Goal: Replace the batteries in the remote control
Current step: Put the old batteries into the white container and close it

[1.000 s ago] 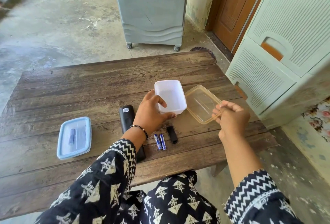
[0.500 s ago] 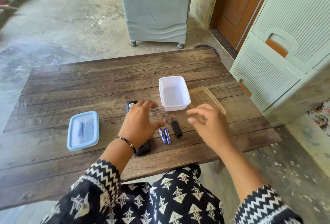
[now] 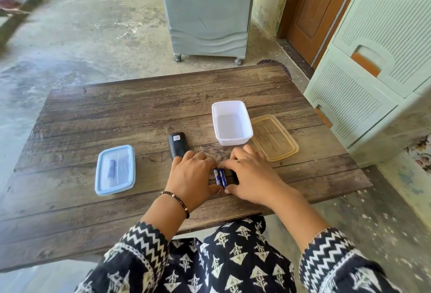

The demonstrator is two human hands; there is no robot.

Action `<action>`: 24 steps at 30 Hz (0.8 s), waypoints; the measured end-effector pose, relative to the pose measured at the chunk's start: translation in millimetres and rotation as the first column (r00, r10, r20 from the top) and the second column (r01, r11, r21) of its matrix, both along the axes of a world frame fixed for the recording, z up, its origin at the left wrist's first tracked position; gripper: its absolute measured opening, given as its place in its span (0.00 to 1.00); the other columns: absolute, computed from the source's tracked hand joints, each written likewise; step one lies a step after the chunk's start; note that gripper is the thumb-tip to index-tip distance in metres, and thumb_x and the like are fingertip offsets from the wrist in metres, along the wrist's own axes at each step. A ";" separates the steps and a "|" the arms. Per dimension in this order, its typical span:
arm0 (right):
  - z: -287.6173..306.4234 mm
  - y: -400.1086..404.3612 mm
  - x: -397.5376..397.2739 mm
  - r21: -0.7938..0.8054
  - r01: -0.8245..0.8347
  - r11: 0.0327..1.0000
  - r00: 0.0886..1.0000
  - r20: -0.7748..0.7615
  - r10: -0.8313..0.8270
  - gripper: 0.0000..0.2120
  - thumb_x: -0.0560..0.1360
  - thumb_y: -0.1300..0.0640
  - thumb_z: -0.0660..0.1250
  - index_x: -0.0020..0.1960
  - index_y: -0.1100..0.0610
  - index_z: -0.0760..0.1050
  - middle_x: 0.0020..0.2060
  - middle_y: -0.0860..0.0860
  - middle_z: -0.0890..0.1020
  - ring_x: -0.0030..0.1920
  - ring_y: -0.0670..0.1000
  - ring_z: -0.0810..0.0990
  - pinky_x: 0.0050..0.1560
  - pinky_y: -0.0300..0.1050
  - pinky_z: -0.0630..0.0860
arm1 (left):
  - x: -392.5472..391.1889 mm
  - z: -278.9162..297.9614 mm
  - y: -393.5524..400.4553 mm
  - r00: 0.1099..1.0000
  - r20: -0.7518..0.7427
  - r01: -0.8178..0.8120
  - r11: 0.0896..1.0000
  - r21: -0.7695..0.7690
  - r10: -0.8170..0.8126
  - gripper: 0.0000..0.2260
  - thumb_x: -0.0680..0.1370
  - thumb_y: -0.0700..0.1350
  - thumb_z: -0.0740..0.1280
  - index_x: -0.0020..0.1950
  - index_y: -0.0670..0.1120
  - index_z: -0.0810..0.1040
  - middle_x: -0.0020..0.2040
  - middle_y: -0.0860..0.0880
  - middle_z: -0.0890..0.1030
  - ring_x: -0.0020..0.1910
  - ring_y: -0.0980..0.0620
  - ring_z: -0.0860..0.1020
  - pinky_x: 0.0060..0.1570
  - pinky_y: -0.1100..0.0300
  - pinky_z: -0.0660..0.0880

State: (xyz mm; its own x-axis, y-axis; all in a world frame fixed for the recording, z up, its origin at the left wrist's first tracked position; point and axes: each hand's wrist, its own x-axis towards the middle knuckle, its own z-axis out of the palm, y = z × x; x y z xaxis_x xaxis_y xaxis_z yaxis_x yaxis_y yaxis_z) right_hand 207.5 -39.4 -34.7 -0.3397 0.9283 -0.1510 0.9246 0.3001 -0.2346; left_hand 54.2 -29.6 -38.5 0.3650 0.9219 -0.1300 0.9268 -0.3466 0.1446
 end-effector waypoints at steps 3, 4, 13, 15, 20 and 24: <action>3.9 1.6 5.8 0.028 0.014 1.000 0.998 -0.062 -0.012 0.25 0.68 0.44 0.69 0.64 0.46 0.69 0.52 0.47 0.70 0.58 0.50 0.62 0.58 0.49 0.63 | -2.7 2.9 1.3 0.999 0.039 -0.001 1.000 0.009 0.001 0.23 0.70 0.61 0.66 0.63 0.57 0.71 0.58 0.55 0.75 0.61 0.51 0.69 0.60 0.54 0.64; 7.8 3.9 10.0 0.042 0.036 0.998 0.995 -0.092 -0.032 0.25 0.68 0.45 0.69 0.64 0.46 0.69 0.52 0.47 0.70 0.58 0.49 0.63 0.58 0.49 0.63 | -3.2 6.2 3.9 0.998 0.066 -0.006 1.000 0.026 0.005 0.23 0.70 0.61 0.67 0.63 0.57 0.71 0.58 0.56 0.76 0.61 0.51 0.69 0.60 0.54 0.65; 36.0 86.7 37.2 0.156 0.183 0.971 0.983 -0.033 -0.180 0.24 0.68 0.47 0.70 0.63 0.47 0.72 0.54 0.53 0.73 0.56 0.54 0.65 0.50 0.47 0.64 | 26.3 39.0 91.5 0.983 0.163 -0.103 0.992 0.077 0.089 0.23 0.71 0.58 0.69 0.64 0.55 0.72 0.65 0.47 0.70 0.67 0.44 0.63 0.63 0.46 0.65; 32.8 100.4 34.3 0.158 0.168 0.973 0.984 0.038 -0.176 0.23 0.68 0.47 0.71 0.62 0.45 0.73 0.54 0.53 0.72 0.57 0.55 0.65 0.52 0.49 0.64 | 34.4 36.0 106.9 0.995 0.068 -0.071 0.995 0.069 0.067 0.23 0.70 0.58 0.69 0.64 0.56 0.73 0.67 0.46 0.67 0.69 0.43 0.61 0.65 0.45 0.63; 18.6 113.5 24.4 0.211 0.097 0.973 0.970 0.199 -0.140 0.16 0.69 0.50 0.69 0.57 0.45 0.77 0.54 0.54 0.70 0.59 0.56 0.61 0.53 0.51 0.61 | 45.5 22.5 122.9 0.989 -0.139 -0.066 0.997 -0.042 0.059 0.23 0.70 0.61 0.68 0.63 0.56 0.74 0.74 0.43 0.60 0.74 0.40 0.50 0.71 0.40 0.55; 9.9 116.2 21.6 0.231 0.092 0.969 0.969 0.205 -0.140 0.12 0.71 0.54 0.66 0.54 0.46 0.78 0.53 0.54 0.69 0.57 0.56 0.61 0.51 0.51 0.60 | 49.0 16.0 121.9 0.989 -0.129 -0.084 0.992 -0.095 0.071 0.23 0.70 0.61 0.68 0.63 0.55 0.75 0.74 0.43 0.60 0.75 0.39 0.47 0.72 0.39 0.52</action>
